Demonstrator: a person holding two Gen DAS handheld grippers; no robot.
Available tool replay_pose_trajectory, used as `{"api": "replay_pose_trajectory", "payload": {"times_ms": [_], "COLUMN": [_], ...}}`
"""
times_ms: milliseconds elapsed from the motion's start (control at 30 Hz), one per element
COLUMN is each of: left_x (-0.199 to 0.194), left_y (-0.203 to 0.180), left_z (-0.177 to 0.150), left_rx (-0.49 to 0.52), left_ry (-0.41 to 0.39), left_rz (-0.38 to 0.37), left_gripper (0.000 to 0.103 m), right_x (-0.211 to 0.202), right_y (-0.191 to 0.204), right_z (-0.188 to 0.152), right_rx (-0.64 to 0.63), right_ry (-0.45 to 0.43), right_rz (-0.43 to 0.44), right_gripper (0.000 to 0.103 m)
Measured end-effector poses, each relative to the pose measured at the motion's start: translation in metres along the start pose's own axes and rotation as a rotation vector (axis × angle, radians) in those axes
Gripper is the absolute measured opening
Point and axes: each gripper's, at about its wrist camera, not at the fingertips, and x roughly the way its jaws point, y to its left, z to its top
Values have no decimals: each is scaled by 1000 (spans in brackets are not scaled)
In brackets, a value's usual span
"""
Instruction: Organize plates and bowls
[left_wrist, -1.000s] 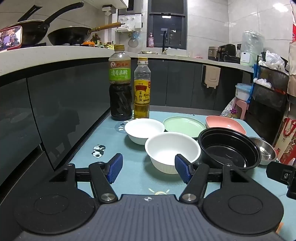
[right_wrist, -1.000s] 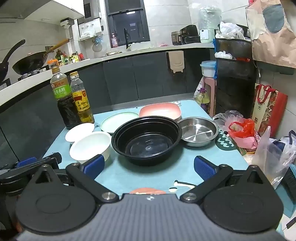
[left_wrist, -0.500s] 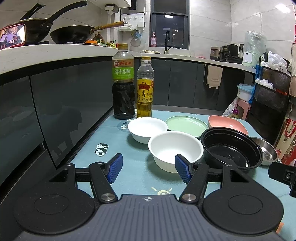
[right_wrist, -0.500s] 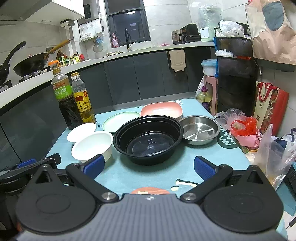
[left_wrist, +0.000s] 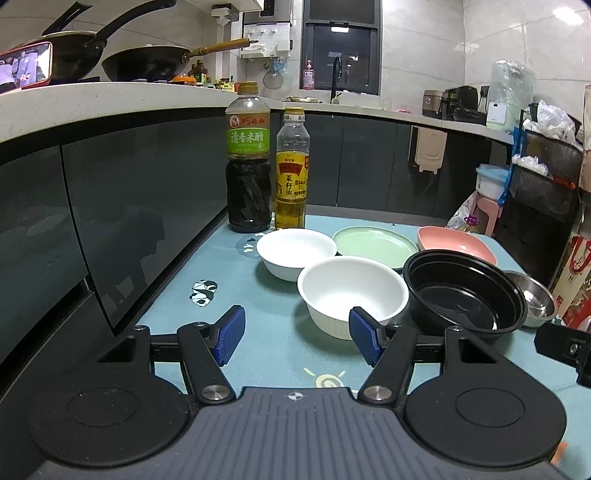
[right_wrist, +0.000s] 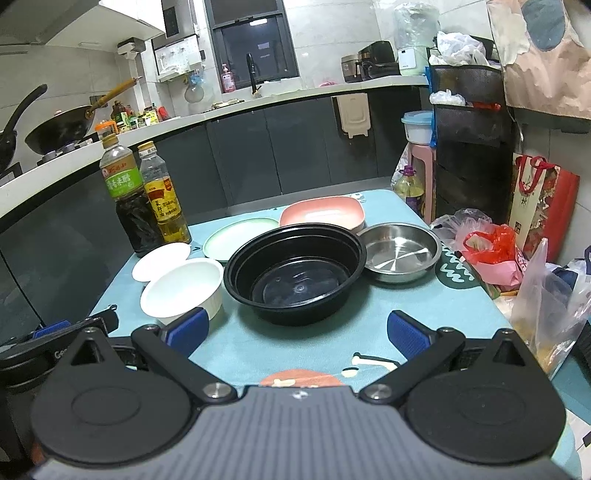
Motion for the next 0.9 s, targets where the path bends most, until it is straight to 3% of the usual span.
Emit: {"api": "replay_pose_trajectory", "payload": {"times_ms": [333,900], "left_x": [-4,-28], "left_y": [-5,-4], "left_z": [7,20], "left_rx": [2,-4], "left_ry": [19,23], "left_rz": [-1,4], "left_gripper": [59,59], "right_x": [8,-7], "right_y": [-15,3], "right_z": [5,17], "right_rx": [81,43], "right_ry": [28,-9], "right_rz": [12,80], "right_gripper": [33,33]}}
